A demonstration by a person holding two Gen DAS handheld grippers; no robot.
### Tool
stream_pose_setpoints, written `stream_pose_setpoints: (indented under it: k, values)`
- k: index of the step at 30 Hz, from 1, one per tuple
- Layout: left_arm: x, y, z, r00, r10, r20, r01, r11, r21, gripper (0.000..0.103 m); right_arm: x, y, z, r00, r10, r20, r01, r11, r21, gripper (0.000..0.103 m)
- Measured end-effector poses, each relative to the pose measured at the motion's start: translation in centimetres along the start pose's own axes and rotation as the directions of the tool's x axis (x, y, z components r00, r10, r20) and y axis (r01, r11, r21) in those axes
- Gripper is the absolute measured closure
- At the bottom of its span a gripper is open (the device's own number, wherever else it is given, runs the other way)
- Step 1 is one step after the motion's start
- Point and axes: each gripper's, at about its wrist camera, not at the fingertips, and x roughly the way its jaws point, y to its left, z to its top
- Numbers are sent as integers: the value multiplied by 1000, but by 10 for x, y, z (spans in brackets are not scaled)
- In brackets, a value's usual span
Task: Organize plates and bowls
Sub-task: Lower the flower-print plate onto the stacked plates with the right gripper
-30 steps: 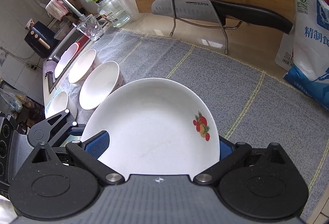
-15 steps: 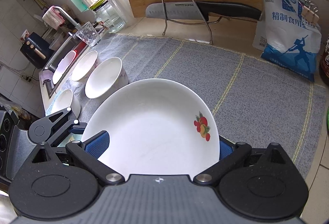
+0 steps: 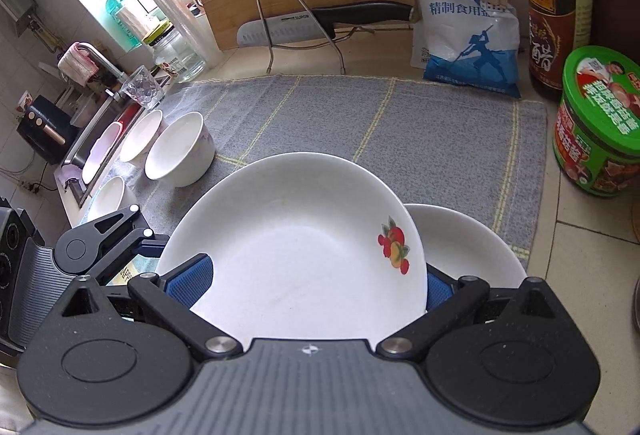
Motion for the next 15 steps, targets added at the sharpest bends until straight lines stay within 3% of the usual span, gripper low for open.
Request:
stream_pose_setpoints:
  k: [15]
  values:
    - [22,-6,9,998,-45,-46,46,998,37,2,-1,-35,-26,1000,-17,-12,18,997,74,0]
